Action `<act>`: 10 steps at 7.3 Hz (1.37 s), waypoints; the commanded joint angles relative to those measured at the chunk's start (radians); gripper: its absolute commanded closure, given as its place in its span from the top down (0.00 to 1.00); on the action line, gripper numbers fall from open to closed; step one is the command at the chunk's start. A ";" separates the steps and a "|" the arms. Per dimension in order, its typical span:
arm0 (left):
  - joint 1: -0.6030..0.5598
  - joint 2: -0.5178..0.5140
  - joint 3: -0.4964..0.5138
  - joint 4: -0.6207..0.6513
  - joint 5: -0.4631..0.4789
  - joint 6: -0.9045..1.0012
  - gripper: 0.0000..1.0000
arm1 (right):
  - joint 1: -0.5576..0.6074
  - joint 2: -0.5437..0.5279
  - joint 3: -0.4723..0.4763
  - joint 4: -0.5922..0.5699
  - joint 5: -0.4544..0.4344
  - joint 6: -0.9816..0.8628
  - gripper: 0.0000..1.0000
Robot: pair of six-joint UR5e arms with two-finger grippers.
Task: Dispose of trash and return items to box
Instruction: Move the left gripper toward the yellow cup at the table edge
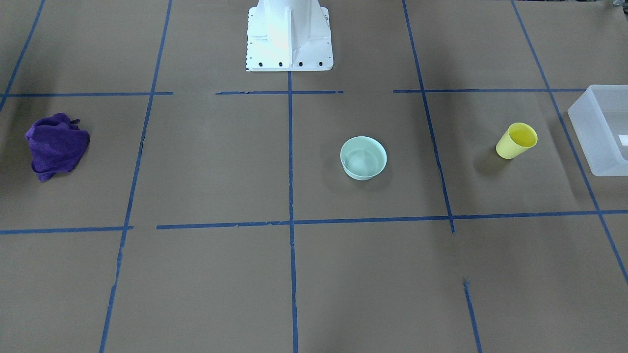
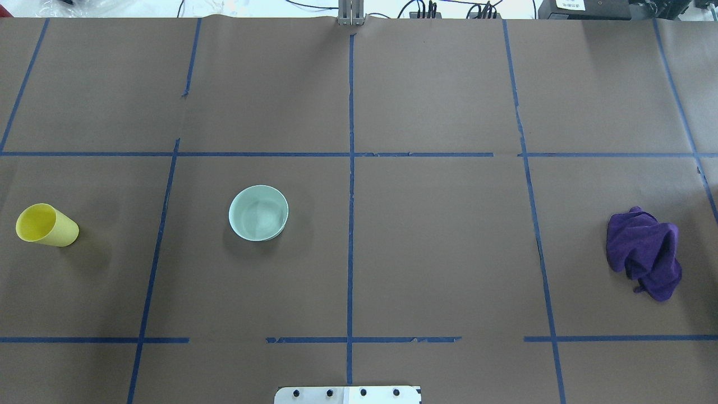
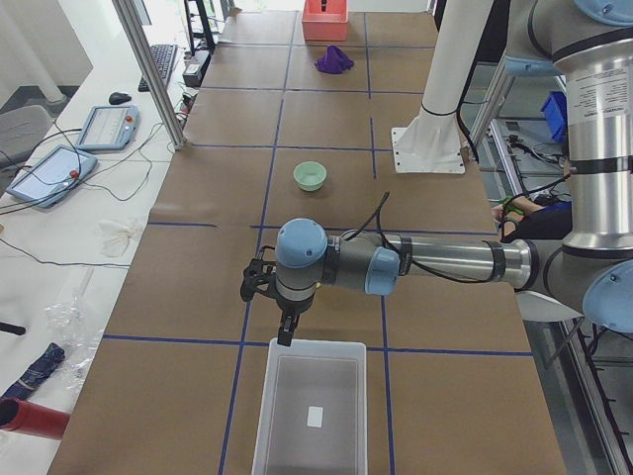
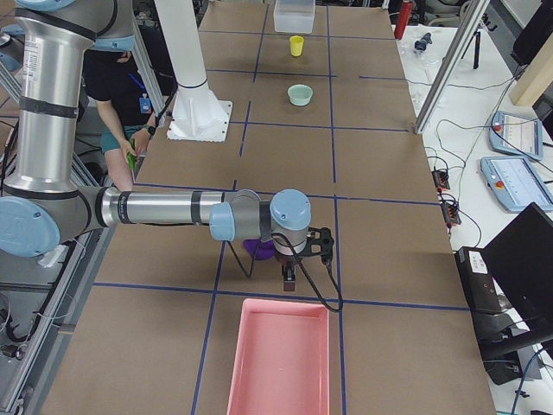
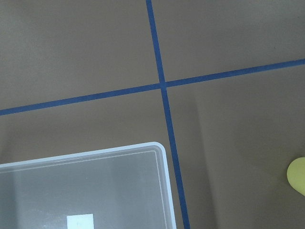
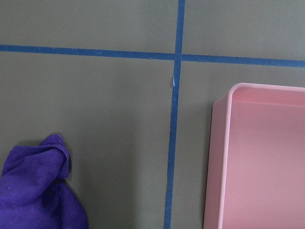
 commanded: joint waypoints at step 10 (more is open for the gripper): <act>0.043 -0.102 0.097 -0.751 -0.010 -0.018 1.00 | -0.051 0.158 0.002 0.140 0.003 0.033 1.00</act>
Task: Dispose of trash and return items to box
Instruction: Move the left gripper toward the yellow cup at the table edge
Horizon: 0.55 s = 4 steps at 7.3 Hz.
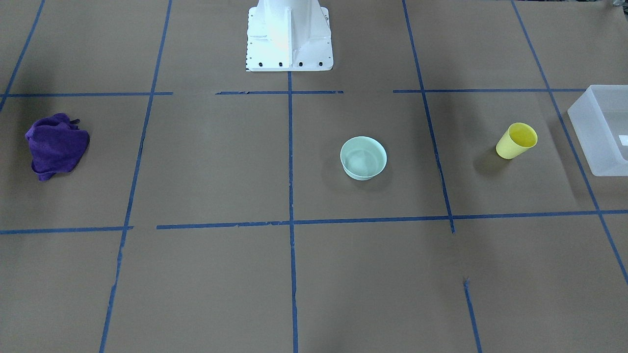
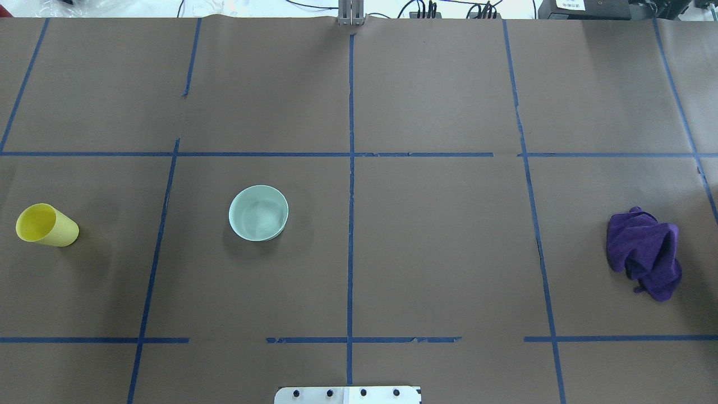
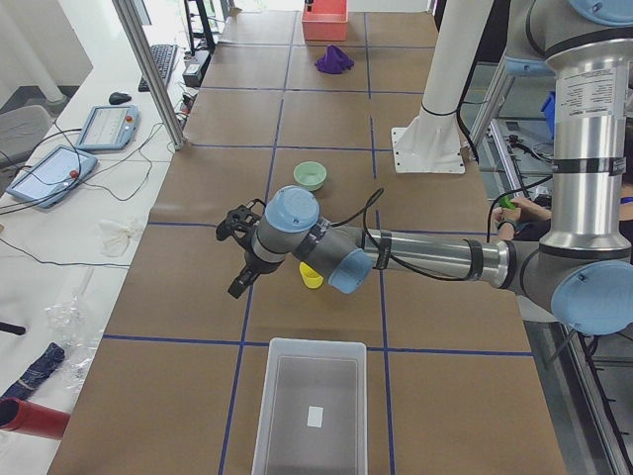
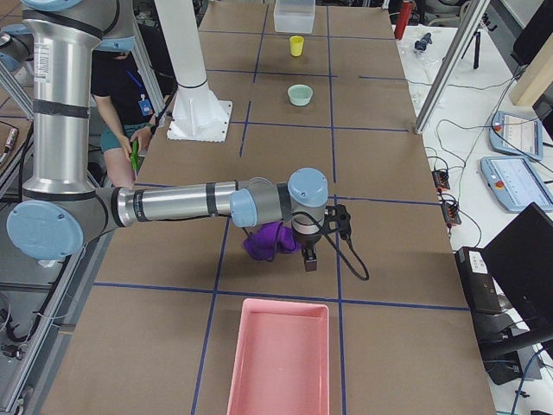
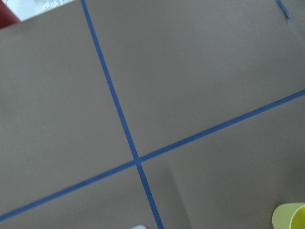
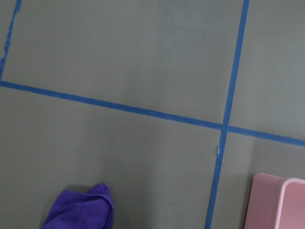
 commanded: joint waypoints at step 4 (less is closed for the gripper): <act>0.214 0.045 0.069 -0.428 0.059 -0.359 1.00 | -0.001 0.020 -0.003 0.144 0.004 0.072 1.00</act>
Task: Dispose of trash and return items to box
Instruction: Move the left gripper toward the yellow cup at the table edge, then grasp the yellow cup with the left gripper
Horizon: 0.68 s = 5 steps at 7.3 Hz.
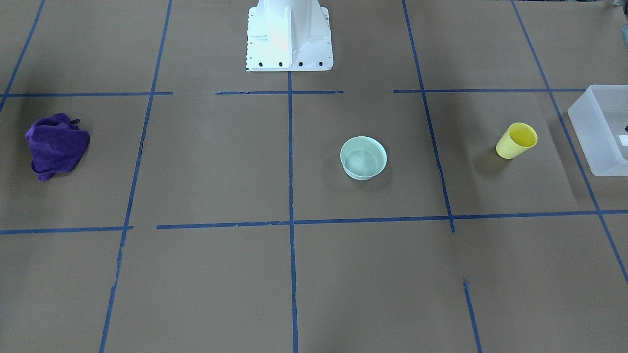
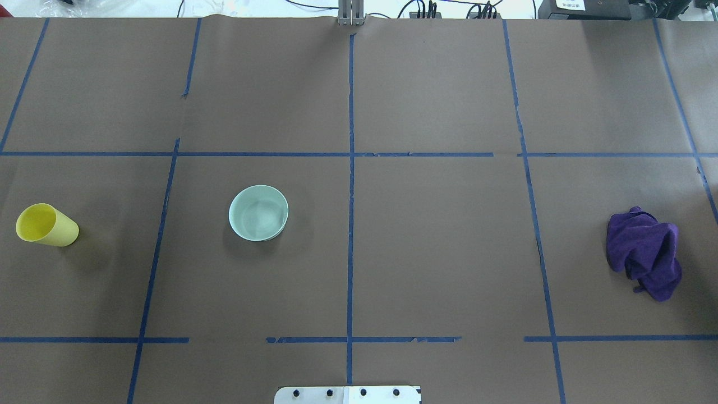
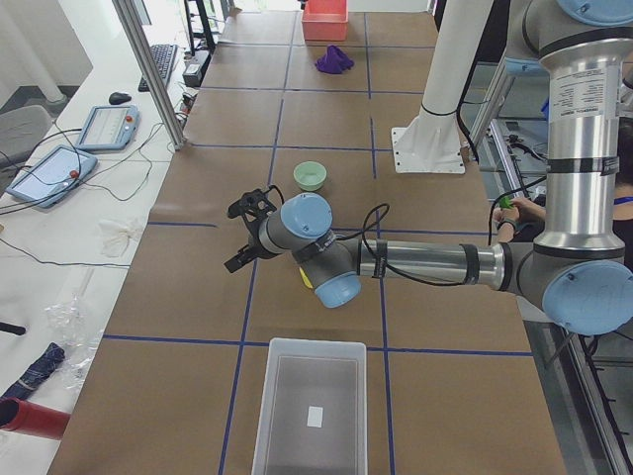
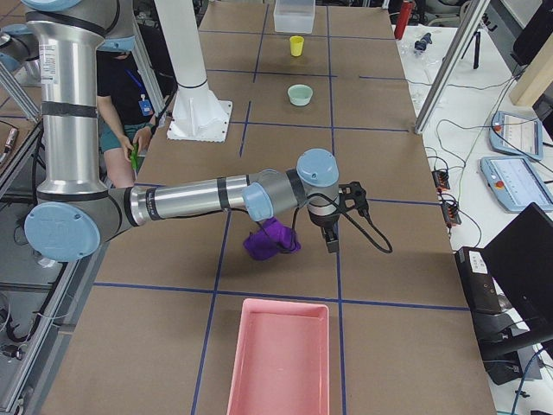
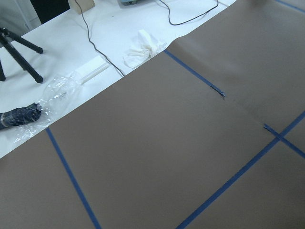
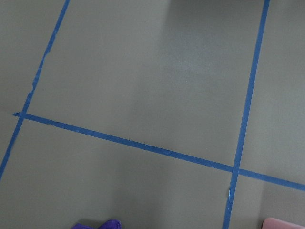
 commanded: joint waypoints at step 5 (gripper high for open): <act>0.405 0.212 -0.018 -0.196 0.325 -0.609 0.72 | -0.002 -0.007 0.002 0.010 0.000 0.004 1.00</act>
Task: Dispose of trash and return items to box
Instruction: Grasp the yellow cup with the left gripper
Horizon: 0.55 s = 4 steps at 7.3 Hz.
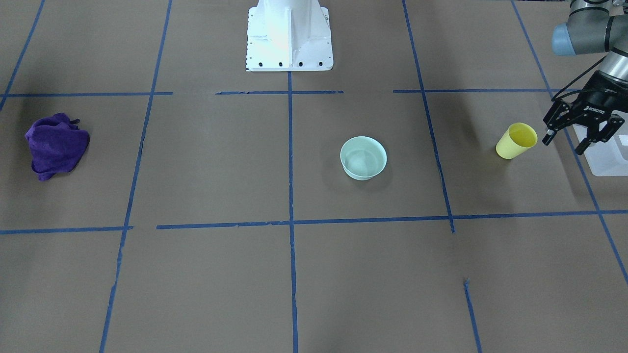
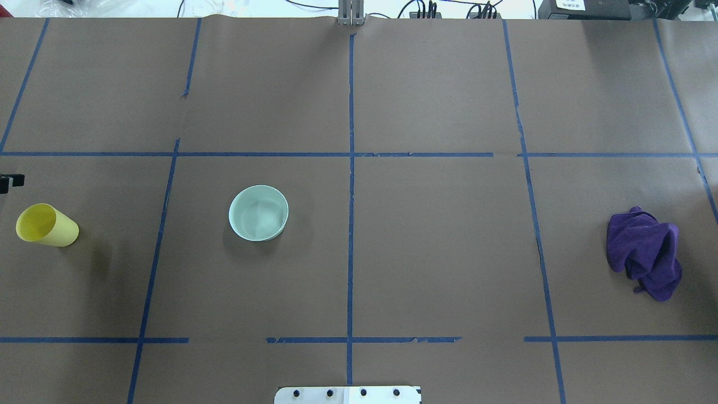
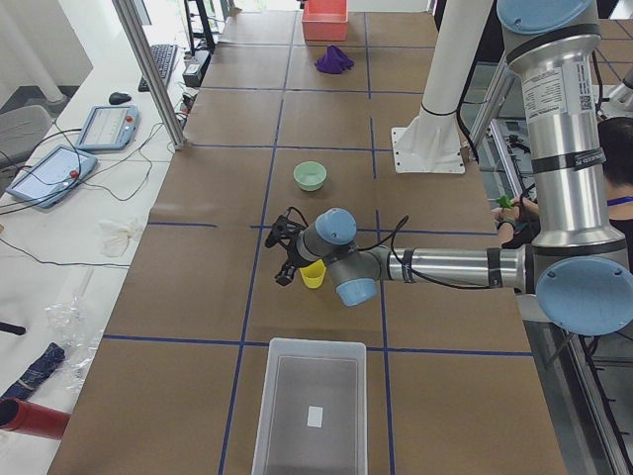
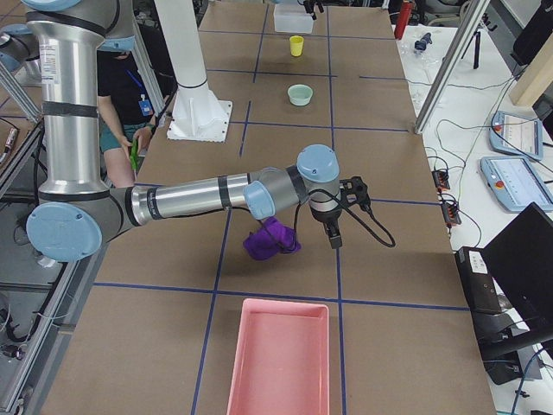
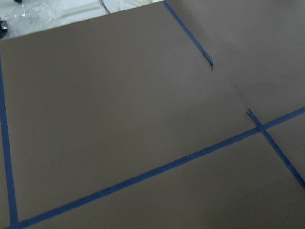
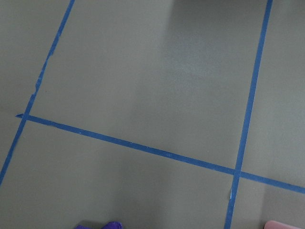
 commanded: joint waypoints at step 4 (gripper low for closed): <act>0.171 0.059 0.011 -0.076 0.078 -0.240 0.64 | 0.000 -0.004 -0.002 -0.001 -0.002 -0.001 1.00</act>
